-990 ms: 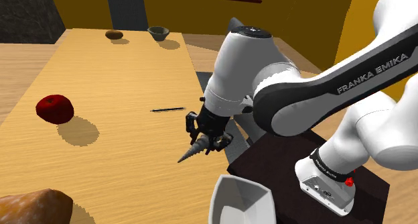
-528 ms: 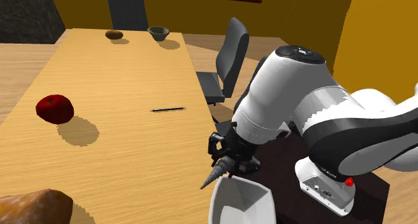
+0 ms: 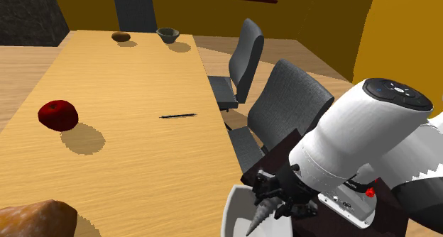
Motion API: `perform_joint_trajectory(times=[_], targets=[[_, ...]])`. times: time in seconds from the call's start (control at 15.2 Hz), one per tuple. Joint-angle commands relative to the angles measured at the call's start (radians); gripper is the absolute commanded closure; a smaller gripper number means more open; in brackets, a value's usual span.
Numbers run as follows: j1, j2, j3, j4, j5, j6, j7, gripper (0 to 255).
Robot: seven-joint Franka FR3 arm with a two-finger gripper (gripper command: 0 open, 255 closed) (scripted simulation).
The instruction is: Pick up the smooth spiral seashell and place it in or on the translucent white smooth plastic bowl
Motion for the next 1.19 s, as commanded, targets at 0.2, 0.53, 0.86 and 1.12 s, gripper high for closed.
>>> perform_joint_trajectory(times=[0.2, 0.53, 0.86, 1.12], targets=[[0.009, 0.064, 0.03, -0.031, 0.023, 0.096, 0.006, 255], [0.002, 0.156, 0.054, -0.05, 0.034, 0.206, 0.001, 255], [-0.005, 0.219, 0.07, -0.058, 0.036, 0.277, 0.0, 255], [-0.005, 0.219, 0.07, -0.058, 0.036, 0.277, 0.0, 255]])
